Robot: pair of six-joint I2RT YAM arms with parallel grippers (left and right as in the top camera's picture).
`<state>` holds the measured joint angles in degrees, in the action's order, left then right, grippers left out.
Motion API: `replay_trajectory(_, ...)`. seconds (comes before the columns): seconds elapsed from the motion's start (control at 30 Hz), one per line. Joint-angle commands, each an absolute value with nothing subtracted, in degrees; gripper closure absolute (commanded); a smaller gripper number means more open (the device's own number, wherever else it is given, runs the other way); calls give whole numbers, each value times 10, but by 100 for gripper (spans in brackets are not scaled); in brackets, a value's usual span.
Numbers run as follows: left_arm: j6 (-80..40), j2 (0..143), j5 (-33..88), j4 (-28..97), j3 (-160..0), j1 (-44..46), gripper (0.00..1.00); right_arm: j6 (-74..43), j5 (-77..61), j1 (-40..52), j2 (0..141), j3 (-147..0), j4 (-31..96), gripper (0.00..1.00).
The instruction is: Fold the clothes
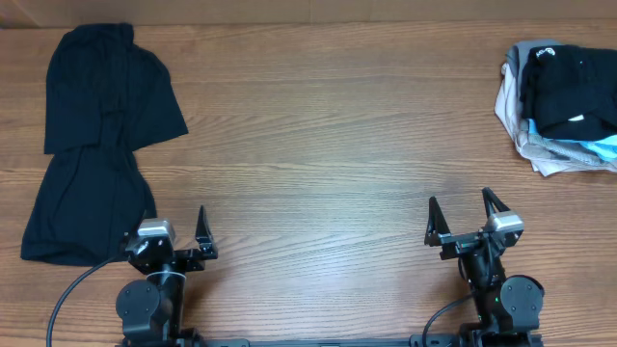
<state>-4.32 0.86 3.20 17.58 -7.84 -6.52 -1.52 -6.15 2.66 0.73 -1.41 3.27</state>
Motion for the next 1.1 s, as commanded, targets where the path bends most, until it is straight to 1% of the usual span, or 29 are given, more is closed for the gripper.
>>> replay_trajectory(0.0, -43, 4, -5, 187, -92, -67, 0, -19, -45, 25, 3, -30, 40, 0)
replay_trajectory(0.33, -43, 4, -4, 210, -91, -67, 0, -20, -46, 25, 3, -30, 52, 0)
replay_trajectory(0.5, -43, 4, 42, 167, -93, -67, 0, -20, -52, 25, 4, -32, 20, 0)
replay_trajectory(0.63, -65, 31, 46, 147, -107, -67, 0, -20, -54, 25, 20, -63, 12, 0)
replay_trajectory(0.73, -66, 94, 57, 147, -143, -67, 0, -19, -55, 25, 65, -109, 18, 0)
replay_trajectory(0.87, -53, 209, 79, 149, -222, -67, 0, -19, -78, 25, 163, -182, 25, 0)
replay_trajectory(0.97, -39, 313, 103, 168, -309, -67, 0, -20, -111, 25, 252, -249, 30, 0)
replay_trajectory(1.07, -38, 416, 106, 220, -416, -67, 0, -20, -154, 25, 347, -329, 54, 0)
